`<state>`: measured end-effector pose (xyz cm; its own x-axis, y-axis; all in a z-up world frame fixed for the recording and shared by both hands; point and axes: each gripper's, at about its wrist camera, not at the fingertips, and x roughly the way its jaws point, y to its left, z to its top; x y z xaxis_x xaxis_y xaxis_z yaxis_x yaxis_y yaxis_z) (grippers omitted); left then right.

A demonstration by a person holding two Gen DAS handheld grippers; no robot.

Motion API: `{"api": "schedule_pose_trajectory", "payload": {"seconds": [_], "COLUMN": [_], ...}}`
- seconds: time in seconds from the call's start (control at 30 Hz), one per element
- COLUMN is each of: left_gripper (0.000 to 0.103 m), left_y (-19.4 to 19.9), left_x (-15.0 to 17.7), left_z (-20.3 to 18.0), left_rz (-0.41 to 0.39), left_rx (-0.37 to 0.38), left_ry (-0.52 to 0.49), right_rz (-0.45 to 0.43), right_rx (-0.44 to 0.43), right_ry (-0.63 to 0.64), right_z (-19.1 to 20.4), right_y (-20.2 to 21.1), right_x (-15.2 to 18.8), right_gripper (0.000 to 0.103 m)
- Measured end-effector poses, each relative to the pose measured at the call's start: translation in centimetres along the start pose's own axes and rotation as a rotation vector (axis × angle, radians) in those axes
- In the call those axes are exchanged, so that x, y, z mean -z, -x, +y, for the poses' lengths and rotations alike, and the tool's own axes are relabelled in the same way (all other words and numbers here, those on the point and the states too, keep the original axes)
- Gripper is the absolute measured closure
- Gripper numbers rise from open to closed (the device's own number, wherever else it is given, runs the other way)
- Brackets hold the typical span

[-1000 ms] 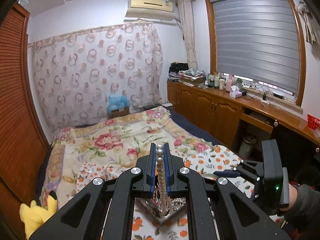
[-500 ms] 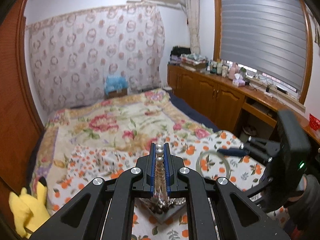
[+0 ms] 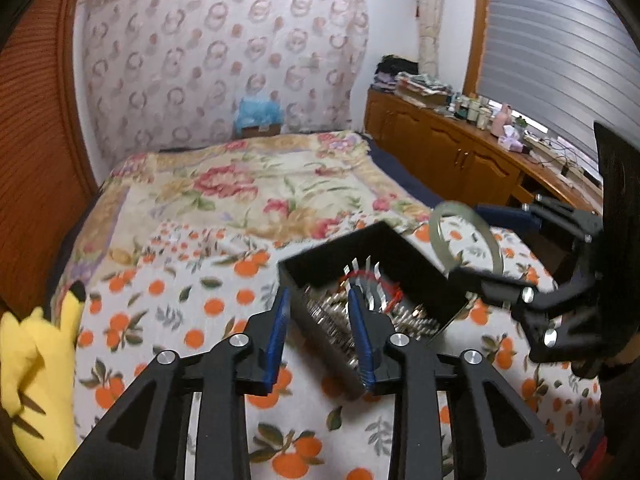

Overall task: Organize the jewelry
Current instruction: 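Open left tool over box while right tool lowers jade bangle in and opens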

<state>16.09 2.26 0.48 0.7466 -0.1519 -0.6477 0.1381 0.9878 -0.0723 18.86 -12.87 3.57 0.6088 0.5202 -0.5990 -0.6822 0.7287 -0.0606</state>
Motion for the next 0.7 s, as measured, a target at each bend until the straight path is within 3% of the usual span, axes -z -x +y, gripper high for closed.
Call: {"api": "schedule_pose_trajectory", "payload": {"seconds": [0.07, 0.33, 0.47, 0.7], "left_gripper": [0.056, 0.027, 0.018, 0.018], "left_y": [0.0, 0.1, 0.0, -0.1], "left_x": [0.6, 2.2, 2.7, 3.8], "left_z": [0.4, 1.8, 2.4, 2.8], "left_rz": [0.0, 0.006, 0.017, 0.03], "left_rx": [-0.022, -0.066, -0.071, -0.067], "left_ry": [0.005, 0.033, 0.048, 0.07], "right_rz": [0.005, 0.06, 0.078, 0.103], "right_rx": [-0.005, -0.015, -0.018, -0.018], "right_ry": [0.005, 0.004, -0.001, 0.005], "right_z": [0.1, 0.2, 0.0, 0.0], "right_y": [-0.6, -3.8, -5.1, -6.9], "right_x": [-0.2, -0.1, -0.1, -0.4], "right_gripper": [0.029, 0.029, 0.029, 0.028]}}
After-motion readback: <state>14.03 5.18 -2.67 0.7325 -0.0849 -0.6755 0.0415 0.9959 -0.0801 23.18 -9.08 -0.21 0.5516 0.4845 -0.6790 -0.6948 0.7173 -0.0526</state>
